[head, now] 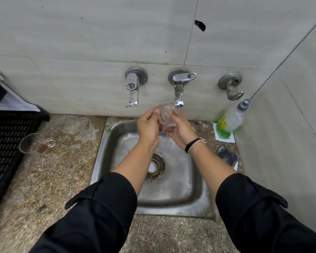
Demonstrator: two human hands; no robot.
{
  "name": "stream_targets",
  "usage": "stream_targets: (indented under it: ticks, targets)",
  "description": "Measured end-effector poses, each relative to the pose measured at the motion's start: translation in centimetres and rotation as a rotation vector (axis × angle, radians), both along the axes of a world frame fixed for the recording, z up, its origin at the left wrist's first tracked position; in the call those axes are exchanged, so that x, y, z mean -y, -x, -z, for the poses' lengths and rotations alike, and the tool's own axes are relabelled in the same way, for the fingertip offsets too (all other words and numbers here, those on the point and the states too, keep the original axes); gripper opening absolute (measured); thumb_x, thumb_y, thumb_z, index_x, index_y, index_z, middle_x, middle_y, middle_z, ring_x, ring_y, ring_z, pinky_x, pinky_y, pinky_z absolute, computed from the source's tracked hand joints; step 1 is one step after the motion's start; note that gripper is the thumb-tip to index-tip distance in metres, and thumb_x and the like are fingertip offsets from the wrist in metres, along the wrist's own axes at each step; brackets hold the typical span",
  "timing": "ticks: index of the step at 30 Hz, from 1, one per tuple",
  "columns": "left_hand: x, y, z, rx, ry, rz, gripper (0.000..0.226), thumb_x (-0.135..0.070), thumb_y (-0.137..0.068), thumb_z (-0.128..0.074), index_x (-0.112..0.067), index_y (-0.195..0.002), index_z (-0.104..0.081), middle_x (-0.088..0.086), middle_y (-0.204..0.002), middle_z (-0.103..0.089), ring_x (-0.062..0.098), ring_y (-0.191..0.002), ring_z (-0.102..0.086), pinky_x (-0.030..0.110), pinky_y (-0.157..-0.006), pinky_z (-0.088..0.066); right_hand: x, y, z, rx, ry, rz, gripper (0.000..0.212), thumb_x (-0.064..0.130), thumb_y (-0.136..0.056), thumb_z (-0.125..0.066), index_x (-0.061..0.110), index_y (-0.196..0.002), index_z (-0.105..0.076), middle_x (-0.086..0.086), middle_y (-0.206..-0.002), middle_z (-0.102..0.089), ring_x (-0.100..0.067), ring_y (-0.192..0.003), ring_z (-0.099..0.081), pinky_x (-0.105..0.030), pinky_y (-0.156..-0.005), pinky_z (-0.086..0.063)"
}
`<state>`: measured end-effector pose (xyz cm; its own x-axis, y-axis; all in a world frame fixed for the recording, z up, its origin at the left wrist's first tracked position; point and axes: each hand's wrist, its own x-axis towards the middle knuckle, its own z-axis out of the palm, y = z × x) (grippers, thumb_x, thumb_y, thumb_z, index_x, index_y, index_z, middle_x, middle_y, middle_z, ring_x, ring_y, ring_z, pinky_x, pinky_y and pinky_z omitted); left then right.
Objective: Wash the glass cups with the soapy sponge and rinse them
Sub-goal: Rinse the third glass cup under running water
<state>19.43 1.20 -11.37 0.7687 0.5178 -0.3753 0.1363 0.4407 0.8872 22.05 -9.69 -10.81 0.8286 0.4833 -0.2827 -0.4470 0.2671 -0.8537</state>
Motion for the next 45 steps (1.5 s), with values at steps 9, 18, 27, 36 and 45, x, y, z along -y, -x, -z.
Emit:
stream_targets:
  ticks: [9, 18, 27, 36, 45]
  targets:
    - [1.6, -0.2, 0.5, -0.112, -0.644, 0.075, 0.03, -0.024, -0.104, -0.056, -0.014, -0.078, -0.069, -0.003, -0.07, -0.068, 0.009, -0.066, -0.062, 0.029, -0.068, -0.049, -0.1, 1.4, 1.5, -0.061, -0.107, 0.4, 0.06, 0.027, -0.092, -0.07, -0.001, -0.14, -0.046, -0.024, -0.127, -0.065, -0.033, -0.103, -0.068, -0.036, -0.071, -0.056]
    - [1.4, 0.5, -0.9, -0.051, -0.696, 0.544, 0.028, -0.034, -0.111, -0.031, -0.01, -0.111, -0.047, 0.004, -0.097, -0.061, 0.015, -0.084, -0.059, 0.028, -0.066, -0.044, 0.3, 1.6, 1.4, -0.15, -0.191, 0.429, 0.056, 0.044, -0.091, -0.067, 0.002, -0.127, -0.064, -0.019, -0.118, -0.069, -0.029, -0.097, -0.067, -0.036, -0.077, -0.054]
    - [0.5, 1.1, -1.5, 0.0, -0.239, 0.584, 0.015, -0.014, -0.098, -0.05, -0.023, -0.103, -0.039, -0.003, -0.081, -0.051, 0.007, -0.06, -0.048, 0.023, -0.052, -0.039, -0.7, 1.9, -0.4, -0.173, 0.007, 0.427, 0.058, 0.057, -0.088, -0.066, 0.006, -0.116, -0.071, -0.019, -0.111, -0.073, -0.034, -0.094, -0.069, -0.04, -0.077, -0.051]
    - [1.4, 1.1, -0.7, -0.056, -0.609, 0.239, 0.026, -0.032, -0.109, -0.038, -0.014, -0.098, -0.053, -0.004, -0.083, -0.059, 0.006, -0.071, -0.055, 0.022, -0.061, -0.039, 0.0, 2.9, -2.0, -0.154, 0.167, 0.315, 0.048, 0.053, -0.097, -0.056, 0.008, -0.105, -0.071, -0.011, -0.098, -0.075, -0.025, -0.082, -0.072, -0.037, -0.068, -0.058]
    - [-0.5, -0.1, 1.6, -0.144, -0.119, 0.146, 0.029, -0.031, -0.097, -0.04, -0.012, -0.086, -0.061, 0.016, -0.085, -0.064, 0.031, -0.083, -0.067, 0.051, -0.076, -0.057, 3.7, 0.7, -9.9, 0.843, 1.051, 0.309, 0.059, 0.027, -0.091, -0.064, 0.008, -0.143, -0.042, -0.009, -0.126, -0.055, -0.019, -0.103, -0.061, -0.032, -0.091, -0.051]
